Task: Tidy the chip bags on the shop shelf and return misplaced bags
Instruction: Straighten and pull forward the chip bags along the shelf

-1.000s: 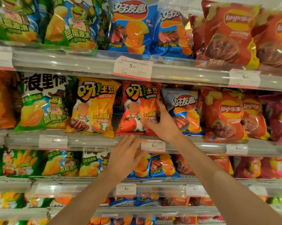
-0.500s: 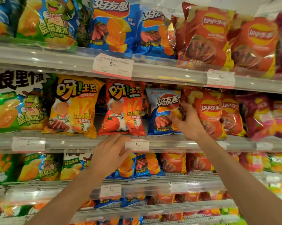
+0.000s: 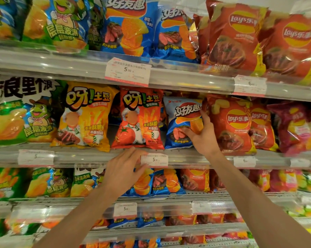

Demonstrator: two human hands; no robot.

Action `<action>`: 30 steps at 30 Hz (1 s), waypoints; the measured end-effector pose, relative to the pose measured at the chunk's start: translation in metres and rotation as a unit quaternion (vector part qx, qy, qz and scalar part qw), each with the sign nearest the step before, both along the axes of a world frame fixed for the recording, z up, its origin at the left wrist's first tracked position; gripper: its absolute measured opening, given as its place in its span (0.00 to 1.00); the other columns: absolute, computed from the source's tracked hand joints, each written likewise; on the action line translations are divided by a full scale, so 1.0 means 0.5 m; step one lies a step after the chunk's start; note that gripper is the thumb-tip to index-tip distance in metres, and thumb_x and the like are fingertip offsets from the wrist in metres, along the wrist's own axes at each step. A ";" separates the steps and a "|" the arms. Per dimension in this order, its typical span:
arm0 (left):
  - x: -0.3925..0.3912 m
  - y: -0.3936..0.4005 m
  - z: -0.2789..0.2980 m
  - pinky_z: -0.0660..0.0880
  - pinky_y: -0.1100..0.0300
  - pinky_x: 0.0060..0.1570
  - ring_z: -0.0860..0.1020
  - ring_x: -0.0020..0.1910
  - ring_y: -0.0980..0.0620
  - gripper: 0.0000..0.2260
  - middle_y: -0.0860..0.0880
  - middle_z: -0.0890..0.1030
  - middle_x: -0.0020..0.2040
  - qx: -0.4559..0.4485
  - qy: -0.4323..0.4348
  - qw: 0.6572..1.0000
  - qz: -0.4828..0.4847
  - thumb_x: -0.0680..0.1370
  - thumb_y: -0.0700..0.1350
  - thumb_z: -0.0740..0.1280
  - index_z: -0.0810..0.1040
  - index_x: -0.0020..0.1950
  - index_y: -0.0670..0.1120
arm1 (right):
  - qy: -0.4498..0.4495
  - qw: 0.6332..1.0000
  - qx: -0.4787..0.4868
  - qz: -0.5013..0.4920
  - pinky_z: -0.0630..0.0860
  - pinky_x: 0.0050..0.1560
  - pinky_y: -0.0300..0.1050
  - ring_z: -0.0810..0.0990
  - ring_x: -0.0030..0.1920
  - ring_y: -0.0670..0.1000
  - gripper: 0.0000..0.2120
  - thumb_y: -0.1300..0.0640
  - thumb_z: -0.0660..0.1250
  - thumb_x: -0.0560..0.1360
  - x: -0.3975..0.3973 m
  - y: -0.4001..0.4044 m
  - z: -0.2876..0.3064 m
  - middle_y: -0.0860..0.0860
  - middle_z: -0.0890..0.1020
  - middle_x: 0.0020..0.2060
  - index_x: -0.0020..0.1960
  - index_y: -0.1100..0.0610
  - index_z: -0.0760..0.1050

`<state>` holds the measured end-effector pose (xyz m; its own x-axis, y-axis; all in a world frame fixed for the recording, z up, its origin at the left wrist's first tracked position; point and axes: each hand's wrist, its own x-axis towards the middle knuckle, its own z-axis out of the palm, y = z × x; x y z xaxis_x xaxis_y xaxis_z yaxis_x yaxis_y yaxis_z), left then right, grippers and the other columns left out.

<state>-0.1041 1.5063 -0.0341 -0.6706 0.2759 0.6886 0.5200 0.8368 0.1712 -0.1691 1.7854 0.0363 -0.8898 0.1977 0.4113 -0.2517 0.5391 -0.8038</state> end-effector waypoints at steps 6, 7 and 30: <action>0.004 0.002 0.001 0.73 0.62 0.32 0.79 0.43 0.54 0.15 0.55 0.80 0.47 0.002 0.002 1.000 0.001 0.72 0.52 0.76 0.80 0.57 0.52 | -0.007 0.991 0.133 -0.018 0.67 0.72 0.54 0.68 0.73 0.60 0.45 0.40 0.73 0.73 0.039 -0.012 0.014 0.56 0.56 0.77 0.81 0.44 0.51; 0.004 0.002 0.001 0.73 0.62 0.32 0.79 0.42 0.54 0.15 0.55 0.80 0.47 0.003 0.001 1.000 0.000 0.72 0.52 0.76 0.80 0.57 0.52 | -0.027 0.987 0.156 0.005 0.65 0.73 0.53 0.64 0.76 0.60 0.45 0.39 0.73 0.72 0.043 -0.005 0.019 0.54 0.52 0.79 0.80 0.42 0.50; 0.009 0.003 0.003 0.70 0.65 0.32 0.79 0.41 0.55 0.15 0.56 0.79 0.46 0.010 -0.022 1.000 0.007 0.72 0.53 0.76 0.79 0.57 0.52 | -0.107 0.964 0.238 0.040 0.57 0.78 0.61 0.43 0.81 0.60 0.54 0.38 0.76 0.68 0.020 -0.009 0.000 0.54 0.37 0.80 0.79 0.35 0.42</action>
<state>-0.0998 1.5077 -0.0326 -0.7047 0.2527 0.6630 0.4996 0.8402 0.2107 -0.1592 1.7808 0.0360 -0.9691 -0.0404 0.2435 -0.1628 0.8461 -0.5075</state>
